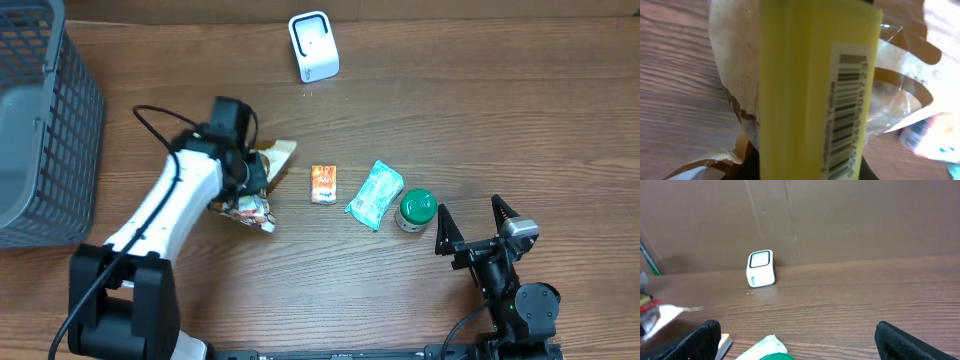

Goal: Scan the item barcode
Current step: 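Lower the bag and items onto the table left of the orange box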

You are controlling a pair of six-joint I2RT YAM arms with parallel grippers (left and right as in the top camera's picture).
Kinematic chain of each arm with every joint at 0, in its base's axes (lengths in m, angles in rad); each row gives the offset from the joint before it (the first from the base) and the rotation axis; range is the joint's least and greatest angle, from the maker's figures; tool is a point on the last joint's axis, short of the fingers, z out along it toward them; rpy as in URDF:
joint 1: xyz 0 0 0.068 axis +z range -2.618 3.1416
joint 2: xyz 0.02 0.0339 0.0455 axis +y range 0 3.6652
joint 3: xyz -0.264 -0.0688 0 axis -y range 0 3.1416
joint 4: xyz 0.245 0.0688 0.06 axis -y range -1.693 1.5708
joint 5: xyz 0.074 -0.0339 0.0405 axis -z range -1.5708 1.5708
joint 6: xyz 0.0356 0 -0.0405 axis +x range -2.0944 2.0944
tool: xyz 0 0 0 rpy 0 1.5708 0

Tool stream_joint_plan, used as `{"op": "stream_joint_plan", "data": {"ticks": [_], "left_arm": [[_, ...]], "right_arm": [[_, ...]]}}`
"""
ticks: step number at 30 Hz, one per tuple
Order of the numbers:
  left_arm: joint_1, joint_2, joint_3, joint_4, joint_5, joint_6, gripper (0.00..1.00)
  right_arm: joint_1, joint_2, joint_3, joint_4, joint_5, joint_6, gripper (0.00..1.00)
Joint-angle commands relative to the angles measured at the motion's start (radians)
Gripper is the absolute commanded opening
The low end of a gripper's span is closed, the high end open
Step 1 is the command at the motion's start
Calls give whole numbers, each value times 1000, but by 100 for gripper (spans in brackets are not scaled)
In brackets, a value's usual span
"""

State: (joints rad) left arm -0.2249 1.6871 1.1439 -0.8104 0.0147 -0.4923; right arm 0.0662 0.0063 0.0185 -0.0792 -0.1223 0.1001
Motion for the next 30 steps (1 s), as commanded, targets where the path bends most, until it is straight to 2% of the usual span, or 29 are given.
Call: {"op": "stream_joint_plan", "data": {"ticks": [1, 4, 5, 6, 8, 16, 24, 29, 30], "left_arm": [[-23, -7, -82, 86, -74, -92, 7], [-25, -7, -122, 128, -67, -92, 26], [-25, -7, -124, 128, -67, -92, 39], [-25, -7, -124, 129, -67, -92, 61], [-25, -7, -124, 132, -66, -91, 70], [-23, -14, -45, 86, -66, -53, 85], [-10, -16, 182, -93, -77, 26, 88], [60, -16, 282, -159, -77, 80, 89], [77, -16, 287, -162, -77, 82, 91]], "right_arm": [[2, -2, -11, 5, 13, -7, 100], [2, -2, -11, 5, 13, -7, 100], [2, -2, -11, 5, 13, -7, 100], [2, -2, -11, 5, 13, -7, 100], [2, -2, -10, 5, 13, -7, 100], [2, -2, -11, 5, 13, -7, 100], [2, -2, -11, 5, 13, -7, 100], [2, -2, -11, 5, 13, -7, 100], [2, -2, -11, 5, 13, -7, 100]]}}
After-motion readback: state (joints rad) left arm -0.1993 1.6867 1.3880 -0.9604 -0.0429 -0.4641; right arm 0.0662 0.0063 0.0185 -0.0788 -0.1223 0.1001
